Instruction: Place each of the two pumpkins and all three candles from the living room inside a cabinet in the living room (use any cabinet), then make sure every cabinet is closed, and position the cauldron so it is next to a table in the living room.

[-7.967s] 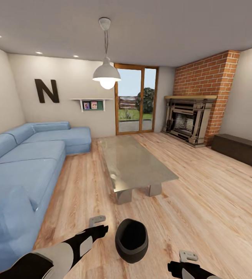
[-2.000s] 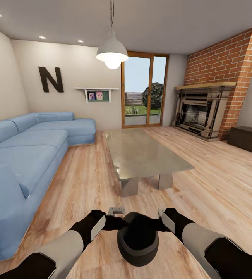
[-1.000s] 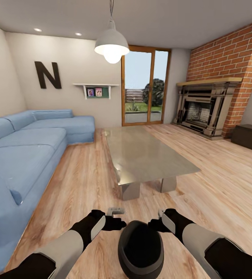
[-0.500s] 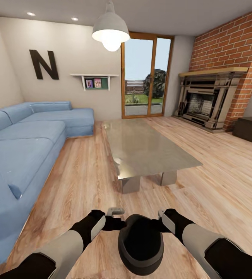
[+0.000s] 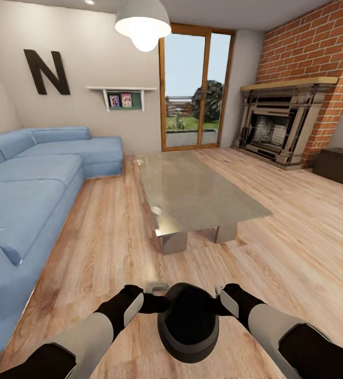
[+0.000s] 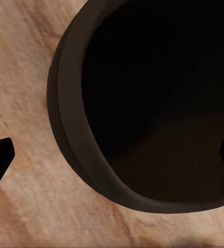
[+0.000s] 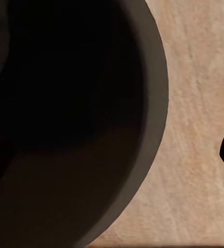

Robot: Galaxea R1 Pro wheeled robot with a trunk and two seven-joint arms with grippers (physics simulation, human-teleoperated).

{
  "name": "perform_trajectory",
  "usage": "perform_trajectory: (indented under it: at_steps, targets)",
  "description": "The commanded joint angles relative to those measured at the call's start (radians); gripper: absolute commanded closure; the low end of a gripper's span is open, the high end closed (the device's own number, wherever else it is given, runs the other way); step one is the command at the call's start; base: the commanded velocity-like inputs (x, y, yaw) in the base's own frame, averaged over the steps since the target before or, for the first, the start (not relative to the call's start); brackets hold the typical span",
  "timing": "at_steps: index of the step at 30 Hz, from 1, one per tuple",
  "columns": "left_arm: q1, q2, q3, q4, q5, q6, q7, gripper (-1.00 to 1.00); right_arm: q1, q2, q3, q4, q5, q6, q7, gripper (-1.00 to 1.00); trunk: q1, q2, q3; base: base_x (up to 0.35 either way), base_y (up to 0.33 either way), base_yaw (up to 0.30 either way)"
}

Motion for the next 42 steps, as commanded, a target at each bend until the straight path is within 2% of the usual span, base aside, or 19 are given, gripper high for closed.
perform_trajectory:
  at_steps: [1, 4, 12, 36, 42]
  targets:
    - [-0.001, 0.0, -0.001, -0.001, 0.001, 0.004, -0.001, -1.0, 0.0, 0.0, 0.007, -0.002, -0.01, 0.004, -0.007, -1.0, 0.0, -0.001, -0.005, 0.0, 0.0, -0.038]
    - [-0.001, 0.0, -0.001, -0.001, 0.001, 0.003, 0.0, -1.0, 0.0, 0.0, 0.006, -0.002, -0.01, 0.004, -0.007, -1.0, 0.002, -0.001, -0.016, 0.0, 0.0, -0.019]
    - [-0.001, 0.0, -0.001, -0.001, 0.001, 0.001, 0.003, -1.0, 0.0, 0.0, 0.007, -0.002, -0.01, 0.004, -0.007, -1.0, 0.002, -0.001, -0.016, 0.0, 0.0, -0.003]
    - [-0.001, 0.0, -0.001, -0.001, 0.001, 0.001, 0.004, -1.0, 0.0, 0.0, 0.007, -0.002, -0.01, 0.004, -0.007, -1.0, 0.012, -0.007, -0.109, 0.0, 0.0, 0.0]
    - [0.0, 0.0, -0.001, -0.001, 0.001, -0.001, 0.004, -1.0, 0.0, 0.0, 0.007, -0.002, -0.01, 0.004, -0.007, -1.0, 0.012, -0.007, -0.109, 0.0, 0.0, 0.0]
